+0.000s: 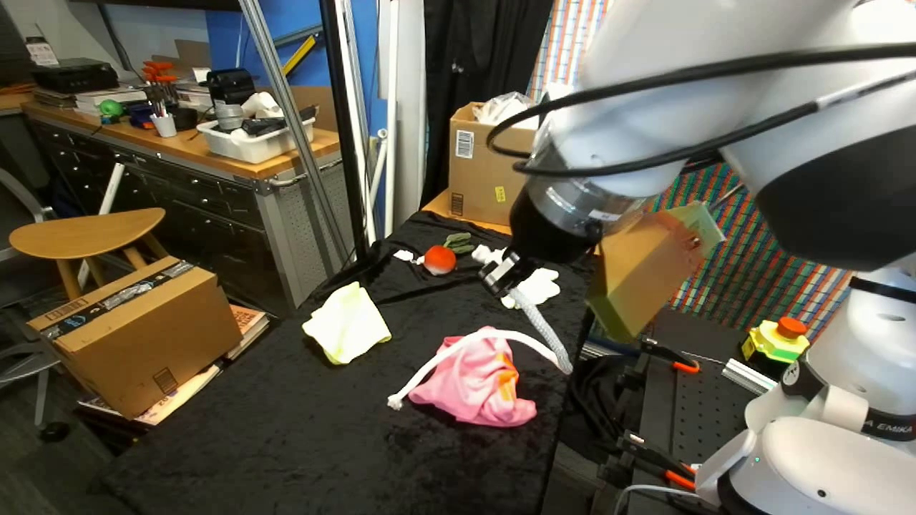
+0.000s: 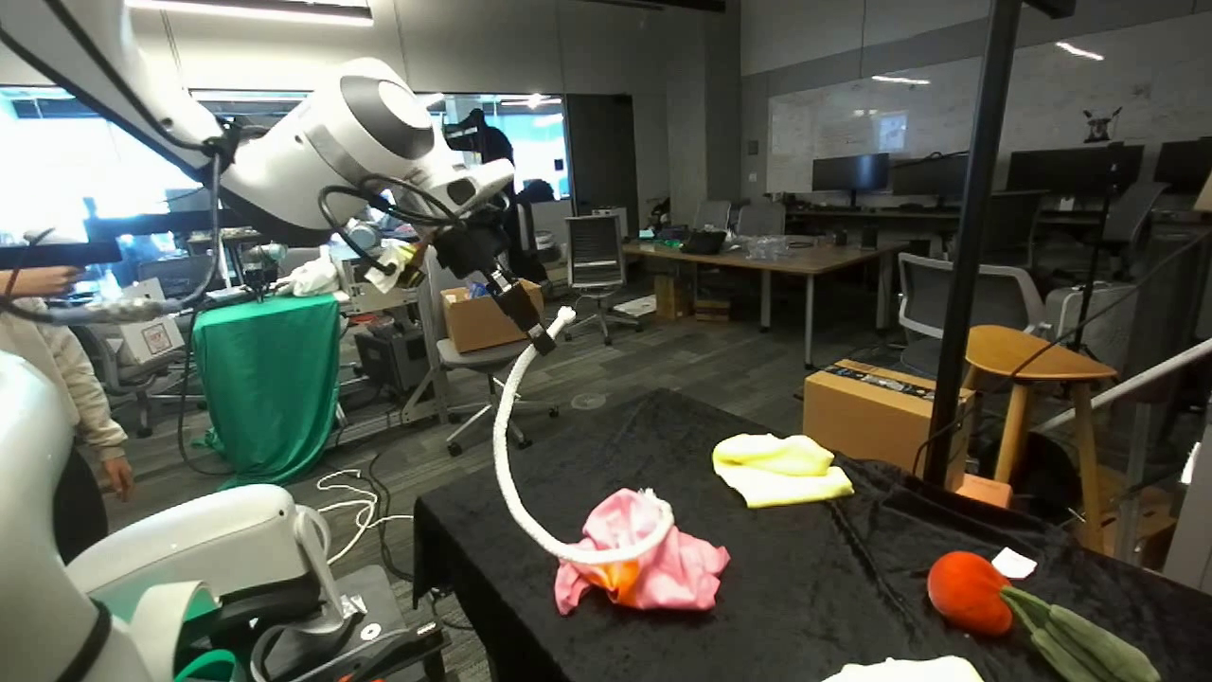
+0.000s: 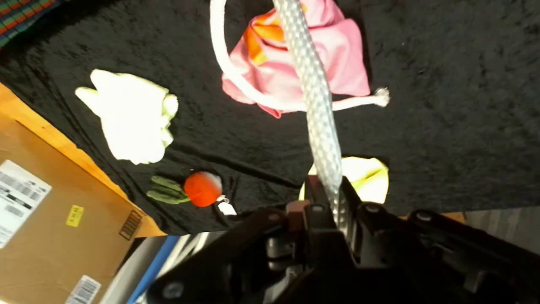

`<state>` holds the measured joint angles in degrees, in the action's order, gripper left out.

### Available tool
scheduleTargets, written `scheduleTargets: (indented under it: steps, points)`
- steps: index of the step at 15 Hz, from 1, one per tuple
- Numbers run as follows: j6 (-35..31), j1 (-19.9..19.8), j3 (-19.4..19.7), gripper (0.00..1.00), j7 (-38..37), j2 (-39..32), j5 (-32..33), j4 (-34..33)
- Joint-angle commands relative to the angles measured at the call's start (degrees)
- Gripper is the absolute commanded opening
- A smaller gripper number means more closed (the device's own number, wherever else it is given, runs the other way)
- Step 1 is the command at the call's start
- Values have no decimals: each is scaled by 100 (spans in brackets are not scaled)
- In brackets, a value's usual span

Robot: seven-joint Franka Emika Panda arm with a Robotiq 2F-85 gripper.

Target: Bunch up all the objects on the table

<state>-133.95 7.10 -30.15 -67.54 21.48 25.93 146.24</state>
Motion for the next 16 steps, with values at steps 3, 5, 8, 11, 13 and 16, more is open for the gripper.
scheduleTargets:
  steps: [3,5,8,11,13,16]
  points:
    - [62,-366,-441,4,862,-2191,777,-1524]
    - [79,62,36,4,866,-2899,1271,-1979]
    - [0,539,694,3,856,-3551,1457,-2539]
    - [-117,861,1243,3,932,-4044,1275,-2969]
    - [-197,966,1531,3,904,-4252,1108,-3152]
    - [-349,1007,1881,3,890,-4464,776,-3239]
